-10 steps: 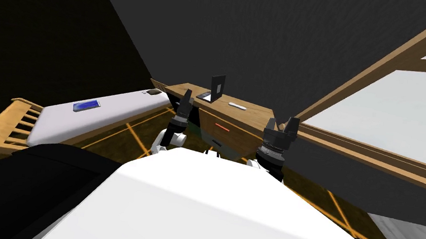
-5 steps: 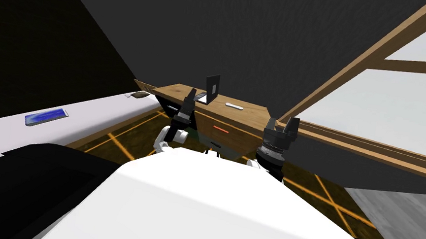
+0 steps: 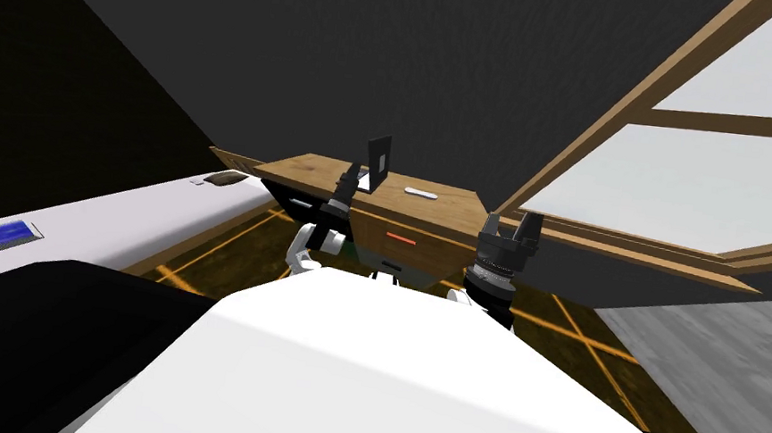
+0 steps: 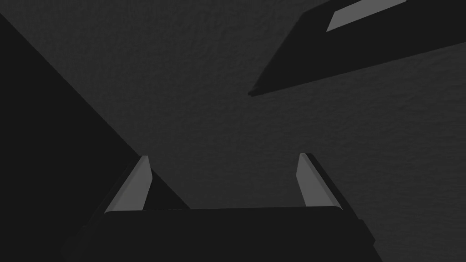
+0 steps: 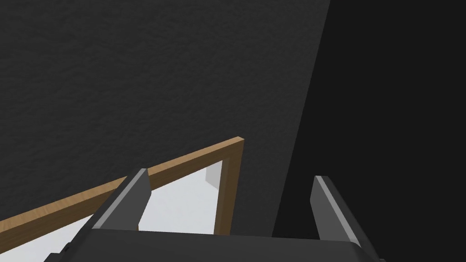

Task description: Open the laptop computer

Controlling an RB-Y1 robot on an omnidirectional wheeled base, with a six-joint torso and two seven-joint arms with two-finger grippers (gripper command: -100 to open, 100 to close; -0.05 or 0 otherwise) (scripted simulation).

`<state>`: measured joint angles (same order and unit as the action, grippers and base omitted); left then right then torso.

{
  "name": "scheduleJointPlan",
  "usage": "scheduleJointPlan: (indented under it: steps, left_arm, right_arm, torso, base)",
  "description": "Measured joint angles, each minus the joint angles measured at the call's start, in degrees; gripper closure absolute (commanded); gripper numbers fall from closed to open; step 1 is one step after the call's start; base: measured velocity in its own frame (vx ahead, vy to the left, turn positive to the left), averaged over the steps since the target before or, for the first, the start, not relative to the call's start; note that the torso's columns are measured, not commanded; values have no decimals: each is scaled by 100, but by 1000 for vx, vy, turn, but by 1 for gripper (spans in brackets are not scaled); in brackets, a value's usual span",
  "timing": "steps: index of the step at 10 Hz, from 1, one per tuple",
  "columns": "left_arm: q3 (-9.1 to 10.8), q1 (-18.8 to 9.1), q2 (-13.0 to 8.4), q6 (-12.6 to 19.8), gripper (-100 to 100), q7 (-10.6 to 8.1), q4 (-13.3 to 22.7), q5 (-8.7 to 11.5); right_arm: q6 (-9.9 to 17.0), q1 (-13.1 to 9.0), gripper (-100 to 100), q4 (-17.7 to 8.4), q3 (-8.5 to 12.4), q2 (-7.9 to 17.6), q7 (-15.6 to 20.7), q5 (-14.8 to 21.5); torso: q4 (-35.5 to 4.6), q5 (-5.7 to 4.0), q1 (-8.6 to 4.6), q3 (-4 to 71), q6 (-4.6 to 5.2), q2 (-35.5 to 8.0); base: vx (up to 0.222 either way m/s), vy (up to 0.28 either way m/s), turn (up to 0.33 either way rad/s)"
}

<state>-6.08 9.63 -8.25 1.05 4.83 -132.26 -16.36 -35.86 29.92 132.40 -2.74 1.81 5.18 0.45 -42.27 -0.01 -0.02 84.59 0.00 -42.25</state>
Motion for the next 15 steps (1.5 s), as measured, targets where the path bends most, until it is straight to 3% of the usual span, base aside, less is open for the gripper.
scheduleJointPlan:
  steps: [9,13,15]
  left_arm:
    - [-106,-689,224,1359,-100,-158,151,-874]
    - [-145,-908,202,1784,-100,-204,182,-1147]
    - [-164,-929,191,1889,-100,-194,109,-1159]
  right_arm:
    - [0,0,0,0,0,0,0,0]
    - [0,0,0,0,0,-1,0,0]
    - [0,1,0,0,0,-1,0,0]
  torso:
    - [-2,-1,-5,-5,0,-6]
    - [-1,0,0,-3,1,-4]
    - [0,-2,-7,1,1,3]
  base:
    - [44,104,-198]
    - [15,64,-109]
    - [50,25,-48]
